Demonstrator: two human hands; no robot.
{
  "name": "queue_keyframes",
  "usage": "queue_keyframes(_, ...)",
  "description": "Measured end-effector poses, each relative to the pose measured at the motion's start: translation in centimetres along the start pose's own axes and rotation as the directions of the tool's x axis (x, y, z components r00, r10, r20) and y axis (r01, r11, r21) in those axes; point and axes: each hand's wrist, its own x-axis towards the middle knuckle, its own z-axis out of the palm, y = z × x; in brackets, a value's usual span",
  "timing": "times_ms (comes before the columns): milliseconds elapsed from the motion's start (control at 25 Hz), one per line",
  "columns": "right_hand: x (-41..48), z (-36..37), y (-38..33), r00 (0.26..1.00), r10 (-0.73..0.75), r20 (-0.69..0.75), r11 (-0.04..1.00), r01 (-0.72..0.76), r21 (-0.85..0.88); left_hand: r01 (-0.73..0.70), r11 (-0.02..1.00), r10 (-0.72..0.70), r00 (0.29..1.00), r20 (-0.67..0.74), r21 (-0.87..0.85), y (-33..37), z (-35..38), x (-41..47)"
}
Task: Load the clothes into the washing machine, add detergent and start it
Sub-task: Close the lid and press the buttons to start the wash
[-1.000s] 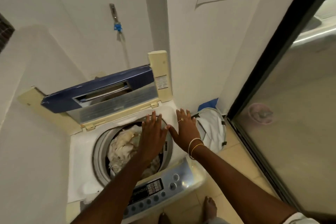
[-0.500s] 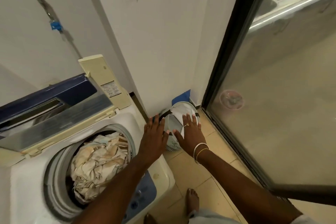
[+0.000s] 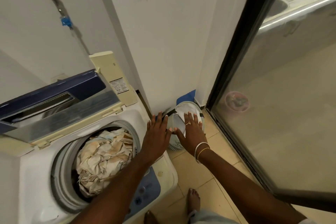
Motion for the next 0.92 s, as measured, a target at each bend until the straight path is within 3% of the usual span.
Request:
queue_keyframes(240,-1.1,2.3,-8.4,0.987,-0.155,0.035,0.988,0.154,0.02,0.153,0.987,-0.148,0.984,-0.099,0.046,-5.7,-3.5,-4.5)
queue_keyframes(480,-2.7,7.0,-17.8,0.926,-0.351,0.143,0.936,0.35,0.032,0.28,0.96,-0.276,0.936,-0.216,-0.012,-14.0,-6.8,-11.4)
queue_keyframes(640,-4.3,10.7,-23.4,0.889,-0.437,0.135,0.899,0.433,0.058,0.379,0.925,-0.374,0.895,-0.244,-0.028,-19.2,-7.9,-15.6)
queue_keyframes(920,-6.4,13.2,-29.3,0.856,-0.479,0.197,0.864,0.499,-0.065,0.428,0.903,-0.407,0.869,-0.281,0.016,-24.4,-10.9,-20.6)
